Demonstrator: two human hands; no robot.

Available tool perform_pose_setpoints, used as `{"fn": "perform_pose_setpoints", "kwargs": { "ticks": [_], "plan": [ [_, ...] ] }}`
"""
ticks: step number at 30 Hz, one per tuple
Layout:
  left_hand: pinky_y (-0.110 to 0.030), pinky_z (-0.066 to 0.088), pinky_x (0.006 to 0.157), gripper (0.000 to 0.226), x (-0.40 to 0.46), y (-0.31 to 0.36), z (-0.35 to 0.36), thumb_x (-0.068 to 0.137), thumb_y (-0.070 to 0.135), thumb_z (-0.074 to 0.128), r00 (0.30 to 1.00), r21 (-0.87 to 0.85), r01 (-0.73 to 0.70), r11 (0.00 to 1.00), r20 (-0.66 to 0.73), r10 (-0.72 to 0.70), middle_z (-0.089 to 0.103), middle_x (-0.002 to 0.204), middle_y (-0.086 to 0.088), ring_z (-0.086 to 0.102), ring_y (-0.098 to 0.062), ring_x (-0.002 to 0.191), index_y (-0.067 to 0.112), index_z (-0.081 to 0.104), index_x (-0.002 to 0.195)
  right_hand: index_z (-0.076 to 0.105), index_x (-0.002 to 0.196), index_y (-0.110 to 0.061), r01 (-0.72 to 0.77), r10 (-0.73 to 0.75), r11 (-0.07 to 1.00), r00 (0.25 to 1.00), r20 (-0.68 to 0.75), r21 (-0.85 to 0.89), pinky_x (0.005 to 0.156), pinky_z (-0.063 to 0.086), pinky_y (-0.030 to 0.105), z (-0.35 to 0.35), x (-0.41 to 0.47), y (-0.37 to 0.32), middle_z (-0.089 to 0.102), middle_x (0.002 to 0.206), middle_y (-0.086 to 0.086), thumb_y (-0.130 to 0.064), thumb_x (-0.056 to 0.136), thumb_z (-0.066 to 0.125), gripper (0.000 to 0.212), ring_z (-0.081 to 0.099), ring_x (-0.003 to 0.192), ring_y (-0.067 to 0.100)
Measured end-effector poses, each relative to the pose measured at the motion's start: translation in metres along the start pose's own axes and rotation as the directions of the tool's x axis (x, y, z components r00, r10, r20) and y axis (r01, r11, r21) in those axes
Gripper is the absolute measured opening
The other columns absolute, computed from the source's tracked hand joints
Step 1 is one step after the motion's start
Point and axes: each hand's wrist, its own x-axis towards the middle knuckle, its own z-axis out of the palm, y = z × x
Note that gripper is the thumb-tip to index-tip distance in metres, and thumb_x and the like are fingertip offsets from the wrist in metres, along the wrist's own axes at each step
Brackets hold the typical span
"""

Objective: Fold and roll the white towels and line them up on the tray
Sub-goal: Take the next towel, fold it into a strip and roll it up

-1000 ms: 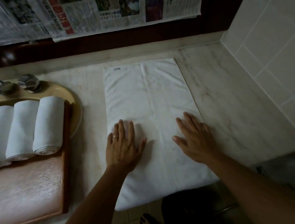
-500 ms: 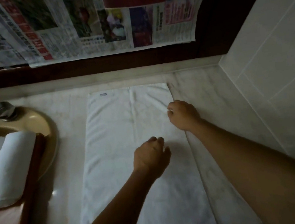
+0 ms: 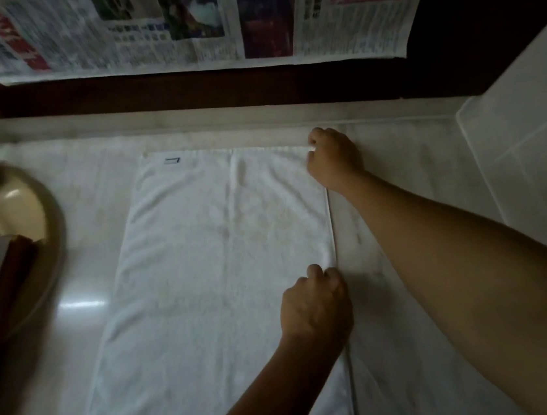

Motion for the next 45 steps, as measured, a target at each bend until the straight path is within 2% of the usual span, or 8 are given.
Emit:
{"fn": "perform_pose_setpoints", "kwargs": {
  "ticks": [3,9,15,18,23,32,37,45],
  "plan": [
    [-0.032,0.037,0.061,0.021,0.005,0.001,-0.002,0.102,0.020,0.043,0.999,0.020,0.001,1.000,0.038,-0.001,0.057,0.106,-0.009,0.055,-0.021,0.077,0.007,0.057,0.111,0.058,0.120,-0.013,-0.043,0.043,0.999,0.998,0.037,-0.002,0.087,0.047,0.035,0.001,0.006,-0.001,0.056,0.123,0.012,-0.016,0.089,0.058,0.031,0.054,0.112,0.032],
    [-0.024,0.038,0.051,0.013,0.003,-0.018,-0.007,0.093,0.022,0.051,0.979,-0.376,0.154,0.914,-0.066,-0.192,0.054,0.071,0.003,0.051,-0.014,0.059,0.014,0.050,0.083,0.059,0.115,-0.010,-0.143,0.138,0.986,0.989,0.055,0.081,0.085,0.046,0.033,-0.007,0.010,-0.010,0.055,0.122,0.009,-0.013,0.090,0.053,0.026,0.052,0.112,0.030],
    [-0.021,0.043,0.054,0.017,-0.012,-0.047,-0.021,0.097,0.019,0.053,0.875,-0.855,0.291,0.430,0.056,-0.481,0.061,0.077,-0.002,0.055,-0.011,0.065,0.009,0.060,0.085,0.061,0.098,-0.016,-0.177,0.189,0.778,0.981,0.044,0.602,0.052,0.043,0.018,-0.030,0.002,-0.038,0.058,0.091,0.000,-0.008,0.089,0.058,0.012,0.057,0.076,0.014],
    [-0.032,0.042,0.054,0.025,-0.026,-0.057,-0.033,0.097,0.015,0.048,0.824,-0.941,0.217,0.258,0.035,-0.565,0.058,0.074,-0.007,0.054,-0.018,0.065,0.003,0.057,0.077,0.069,0.103,-0.014,-0.169,0.150,0.665,0.984,0.092,0.727,0.053,0.046,0.015,-0.043,-0.003,-0.065,0.064,0.095,0.002,-0.013,0.093,0.062,0.013,0.058,0.077,0.011],
    [-0.036,0.041,0.056,0.030,-0.048,-0.086,-0.052,0.098,0.027,0.054,0.771,-0.955,0.117,0.274,-0.087,-0.630,0.053,0.068,-0.003,0.050,-0.017,0.063,0.005,0.057,0.077,0.070,0.088,-0.014,-0.232,0.102,0.558,0.972,0.211,0.797,0.057,0.042,0.024,-0.053,-0.003,-0.114,0.072,0.076,0.005,-0.011,0.089,0.058,0.012,0.066,0.061,0.016],
    [-0.035,0.057,0.061,0.032,-0.081,-0.191,-0.078,0.100,0.034,0.057,0.823,-0.903,0.093,0.419,-0.167,-0.543,0.071,0.072,0.006,0.068,-0.012,0.066,0.019,0.072,0.076,0.068,0.085,-0.019,-0.016,-0.062,0.797,0.992,0.108,0.604,0.070,0.050,0.024,-0.016,0.007,-0.211,0.067,0.087,0.001,-0.021,0.086,0.075,0.007,0.062,0.079,0.013],
    [-0.026,0.052,0.060,0.023,-0.079,-0.252,-0.069,0.099,0.030,0.059,0.805,-0.743,0.224,0.631,-0.224,-0.550,0.067,0.070,0.007,0.063,-0.008,0.066,0.024,0.070,0.079,0.060,0.070,-0.020,0.061,-0.107,0.939,0.987,0.119,0.338,0.075,0.054,0.031,0.030,0.015,-0.258,0.067,0.087,0.004,-0.025,0.086,0.070,0.019,0.063,0.083,0.022],
    [-0.033,0.056,0.062,0.019,-0.065,-0.291,-0.054,0.095,0.027,0.060,0.846,-0.600,0.344,0.723,-0.136,-0.515,0.061,0.074,0.007,0.060,-0.010,0.066,0.024,0.064,0.077,0.071,0.096,-0.016,-0.020,0.003,0.987,0.994,0.109,0.157,0.090,0.054,0.042,0.092,0.011,-0.278,0.066,0.110,0.007,-0.028,0.086,0.061,0.018,0.061,0.104,0.032]
  ]
}}
